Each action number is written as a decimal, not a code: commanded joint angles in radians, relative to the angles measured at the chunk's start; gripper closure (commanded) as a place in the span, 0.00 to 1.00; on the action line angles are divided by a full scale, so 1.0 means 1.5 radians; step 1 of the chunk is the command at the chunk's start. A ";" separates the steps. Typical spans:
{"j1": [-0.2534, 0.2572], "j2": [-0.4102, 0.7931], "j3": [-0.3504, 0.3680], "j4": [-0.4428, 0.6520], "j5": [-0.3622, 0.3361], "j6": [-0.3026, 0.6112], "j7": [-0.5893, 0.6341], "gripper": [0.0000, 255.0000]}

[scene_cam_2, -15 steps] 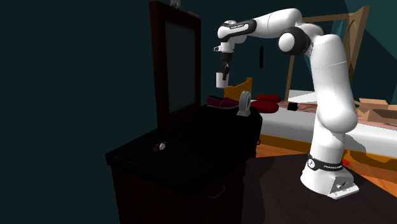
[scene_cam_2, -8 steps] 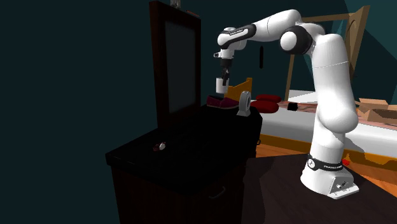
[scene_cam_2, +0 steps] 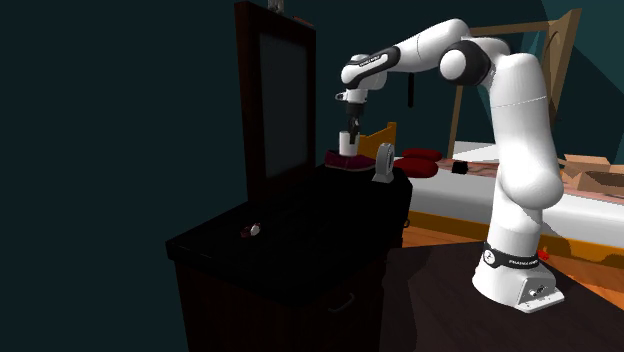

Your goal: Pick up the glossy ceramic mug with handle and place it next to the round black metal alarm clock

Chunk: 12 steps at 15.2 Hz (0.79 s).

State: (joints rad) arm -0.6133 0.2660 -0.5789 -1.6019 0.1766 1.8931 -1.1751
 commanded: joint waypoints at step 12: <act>0.001 0.021 0.008 -0.093 0.018 0.110 -0.014 1.00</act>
State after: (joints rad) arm -0.6111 0.2958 -0.5680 -1.7299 0.2018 2.0451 -1.1939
